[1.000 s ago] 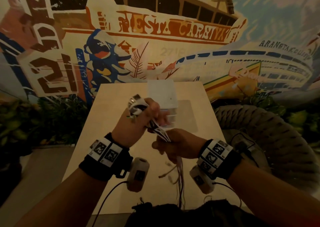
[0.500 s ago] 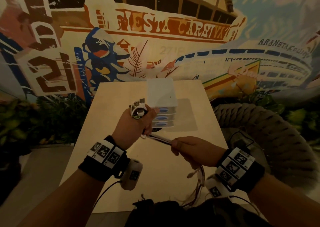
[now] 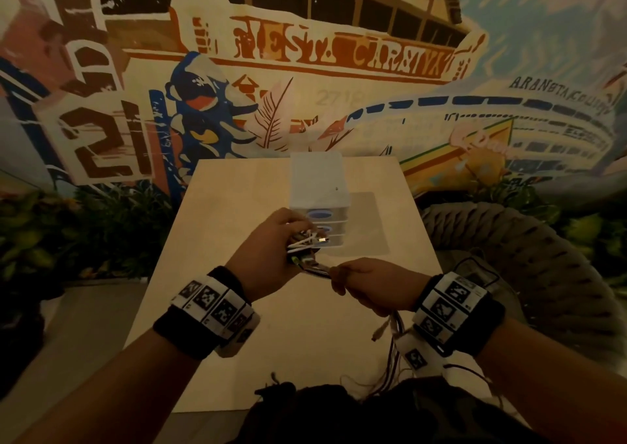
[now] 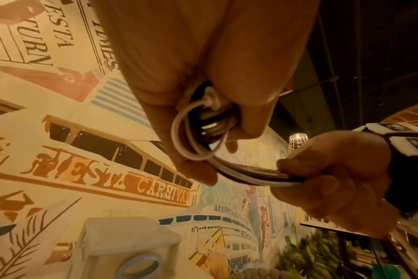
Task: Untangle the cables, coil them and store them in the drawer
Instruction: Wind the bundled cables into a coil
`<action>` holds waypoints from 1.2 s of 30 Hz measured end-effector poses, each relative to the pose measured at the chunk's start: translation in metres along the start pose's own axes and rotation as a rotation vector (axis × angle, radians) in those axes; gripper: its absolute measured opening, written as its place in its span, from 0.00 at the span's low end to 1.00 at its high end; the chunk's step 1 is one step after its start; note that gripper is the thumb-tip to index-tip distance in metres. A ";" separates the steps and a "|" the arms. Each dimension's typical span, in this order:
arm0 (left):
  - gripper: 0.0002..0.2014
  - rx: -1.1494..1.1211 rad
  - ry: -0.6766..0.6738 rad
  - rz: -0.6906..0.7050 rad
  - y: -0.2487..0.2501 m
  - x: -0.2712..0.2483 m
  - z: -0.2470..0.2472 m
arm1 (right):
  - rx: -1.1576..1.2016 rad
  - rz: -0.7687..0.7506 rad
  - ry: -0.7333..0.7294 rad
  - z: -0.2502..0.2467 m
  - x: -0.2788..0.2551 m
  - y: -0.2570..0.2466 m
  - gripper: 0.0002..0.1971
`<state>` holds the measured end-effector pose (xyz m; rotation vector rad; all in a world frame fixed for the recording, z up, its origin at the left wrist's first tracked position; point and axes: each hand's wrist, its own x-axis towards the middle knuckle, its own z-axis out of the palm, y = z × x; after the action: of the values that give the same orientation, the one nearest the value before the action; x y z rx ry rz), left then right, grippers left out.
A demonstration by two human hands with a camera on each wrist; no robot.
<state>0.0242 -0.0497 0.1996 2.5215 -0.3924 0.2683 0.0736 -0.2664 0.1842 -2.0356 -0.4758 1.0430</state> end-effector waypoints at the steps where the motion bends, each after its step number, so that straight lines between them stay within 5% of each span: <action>1: 0.20 0.032 -0.036 -0.001 -0.003 0.000 -0.001 | -0.011 -0.004 -0.002 0.000 0.001 -0.001 0.15; 7: 0.20 0.203 -0.467 -0.073 0.001 -0.002 -0.007 | -0.051 -0.041 -0.005 -0.001 0.008 -0.001 0.17; 10: 0.24 0.253 -0.571 -0.077 0.005 -0.001 -0.004 | -0.064 -0.056 -0.017 -0.001 0.010 -0.001 0.18; 18: 0.10 0.315 -0.619 -0.131 0.004 0.000 0.011 | -0.111 -0.056 -0.063 0.001 0.014 0.003 0.23; 26: 0.14 0.501 -0.686 -0.120 0.013 0.005 0.020 | -0.074 0.019 -0.182 -0.005 0.017 -0.007 0.22; 33: 0.17 0.598 -0.727 -0.103 0.027 0.008 0.039 | -0.509 0.035 -0.176 0.004 0.021 -0.027 0.23; 36: 0.14 0.600 -0.751 -0.128 0.031 0.009 0.045 | -0.686 0.130 -0.178 0.019 0.028 -0.036 0.16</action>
<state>0.0268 -0.1019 0.1804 3.1547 -0.4767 -0.7436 0.0754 -0.2180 0.1911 -2.6041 -0.8992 1.2631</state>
